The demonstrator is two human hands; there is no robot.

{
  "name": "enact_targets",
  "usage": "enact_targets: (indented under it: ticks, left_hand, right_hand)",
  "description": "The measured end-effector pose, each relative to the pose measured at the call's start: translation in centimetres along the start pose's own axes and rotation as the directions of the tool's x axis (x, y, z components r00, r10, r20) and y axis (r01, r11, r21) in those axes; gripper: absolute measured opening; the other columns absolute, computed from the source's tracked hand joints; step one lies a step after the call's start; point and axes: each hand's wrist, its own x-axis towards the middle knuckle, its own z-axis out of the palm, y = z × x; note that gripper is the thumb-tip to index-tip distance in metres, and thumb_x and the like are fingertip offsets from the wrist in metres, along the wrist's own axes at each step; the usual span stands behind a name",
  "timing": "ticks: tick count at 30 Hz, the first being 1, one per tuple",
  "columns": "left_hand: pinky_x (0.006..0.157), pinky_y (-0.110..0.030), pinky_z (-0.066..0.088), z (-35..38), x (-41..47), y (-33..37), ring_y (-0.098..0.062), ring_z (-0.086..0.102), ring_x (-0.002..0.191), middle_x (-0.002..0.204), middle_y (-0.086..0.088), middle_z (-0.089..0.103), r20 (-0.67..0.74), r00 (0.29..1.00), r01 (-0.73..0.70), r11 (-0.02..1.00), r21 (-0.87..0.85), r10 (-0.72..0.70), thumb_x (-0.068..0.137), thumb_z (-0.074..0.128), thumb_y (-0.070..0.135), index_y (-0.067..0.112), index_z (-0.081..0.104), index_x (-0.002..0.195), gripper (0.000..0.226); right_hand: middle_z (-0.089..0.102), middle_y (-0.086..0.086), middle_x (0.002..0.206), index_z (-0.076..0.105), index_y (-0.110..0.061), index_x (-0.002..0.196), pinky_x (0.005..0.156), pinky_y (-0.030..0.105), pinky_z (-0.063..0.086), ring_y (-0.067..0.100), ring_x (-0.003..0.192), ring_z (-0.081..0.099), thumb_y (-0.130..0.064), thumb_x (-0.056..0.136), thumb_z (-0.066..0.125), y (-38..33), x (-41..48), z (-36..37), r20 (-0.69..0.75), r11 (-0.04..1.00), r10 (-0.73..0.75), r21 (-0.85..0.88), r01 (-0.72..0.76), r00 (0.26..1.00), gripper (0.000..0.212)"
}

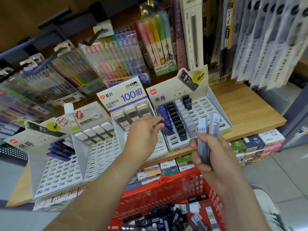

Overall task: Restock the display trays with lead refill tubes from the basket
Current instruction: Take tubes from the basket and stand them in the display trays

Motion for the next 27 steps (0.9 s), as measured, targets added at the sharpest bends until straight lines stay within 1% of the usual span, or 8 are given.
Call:
enact_targets:
  ticks: [4,7,13,16,19,21,24,27]
  left_hand:
    - [0.089,-0.028,0.045,-0.1,0.7,0.4,-0.023,0.060,0.098,0.106,-0.007,0.066,0.042,0.999,-0.008,0.998,0.059,0.005,0.097,0.050,0.008,0.013,0.063,0.123,0.030]
    - [0.083,-0.025,0.048,-0.1,1.0,0.9,-0.014,0.062,0.089,0.101,0.000,0.069,-0.006,0.997,0.082,0.996,-0.043,-0.082,0.093,0.059,0.016,0.017,0.064,0.113,0.021]
    - [0.084,-0.023,0.048,0.4,1.3,1.2,-0.009,0.060,0.085,0.094,0.003,0.071,-0.050,0.995,0.084,0.993,-0.079,-0.088,0.086,0.068,0.015,0.014,0.074,0.099,0.014]
    - [0.085,-0.024,0.048,0.4,1.6,1.1,-0.010,0.060,0.086,0.092,0.006,0.067,-0.010,0.995,0.098,0.995,-0.036,-0.099,0.087,0.068,0.017,0.016,0.071,0.107,0.020]
    - [0.082,-0.018,0.041,0.6,1.3,0.5,-0.011,0.057,0.090,0.101,0.001,0.067,-0.011,0.999,0.040,0.999,0.012,-0.040,0.091,0.061,0.014,0.015,0.067,0.111,0.021]
    - [0.076,-0.013,0.034,0.6,0.9,0.3,-0.008,0.049,0.086,0.103,-0.001,0.062,-0.049,0.999,0.008,1.000,-0.019,-0.009,0.093,0.055,0.010,0.013,0.064,0.109,0.019]
    - [0.076,-0.020,0.038,1.0,0.7,0.2,-0.009,0.045,0.086,0.104,-0.003,0.056,-0.032,0.999,0.012,0.998,-0.068,-0.014,0.096,0.046,0.007,0.012,0.055,0.107,0.015]
    - [0.076,-0.026,0.043,1.3,1.0,0.4,-0.014,0.048,0.086,0.103,-0.004,0.053,0.005,1.000,0.024,0.996,-0.091,-0.024,0.097,0.044,0.009,0.014,0.050,0.104,0.011]
  right_hand:
    - [0.058,0.003,0.072,0.058,-0.020,0.105,0.034,0.017,0.027,0.013,0.047,0.047,-0.018,0.094,0.057,-0.1,-0.1,0.0,-0.002,0.999,-0.032,-0.038,0.031,1.000,0.011]
    - [0.057,0.001,0.071,0.056,-0.014,0.097,0.035,0.017,0.029,0.012,0.048,0.047,-0.023,0.088,0.060,0.1,0.0,-0.1,0.012,0.995,-0.060,-0.076,0.061,0.998,0.013]
    - [0.056,0.002,0.070,0.059,-0.011,0.096,0.037,0.017,0.029,0.011,0.051,0.046,-0.026,0.089,0.059,0.3,0.3,-0.4,0.026,0.993,-0.062,-0.101,0.064,0.998,0.016]
    - [0.059,0.003,0.076,0.065,-0.011,0.104,0.038,0.018,0.033,0.011,0.055,0.051,-0.027,0.086,0.059,0.4,0.4,-0.5,0.034,0.993,-0.056,-0.102,0.059,0.998,0.024]
    - [0.064,0.008,0.083,0.065,-0.012,0.106,0.039,0.017,0.034,0.012,0.057,0.052,-0.022,0.095,0.055,0.7,0.5,-0.3,0.053,0.987,-0.064,-0.146,0.072,0.997,0.018]
    - [0.071,0.006,0.090,0.065,-0.016,0.106,0.041,0.018,0.035,0.012,0.058,0.052,-0.022,0.098,0.053,1.1,0.6,0.1,0.078,0.973,-0.079,-0.211,0.094,0.994,0.016]
    - [0.074,-0.002,0.098,0.065,-0.026,0.106,0.046,0.021,0.038,0.011,0.062,0.057,-0.024,0.101,0.049,2.1,0.9,0.8,0.142,0.917,-0.102,-0.370,0.148,0.985,0.017]
    - [0.070,0.005,0.087,0.060,-0.025,0.107,0.056,0.025,0.043,0.001,0.064,0.061,-0.025,0.103,0.046,3.8,1.6,1.3,0.153,0.789,-0.155,-0.576,0.216,0.976,0.014]
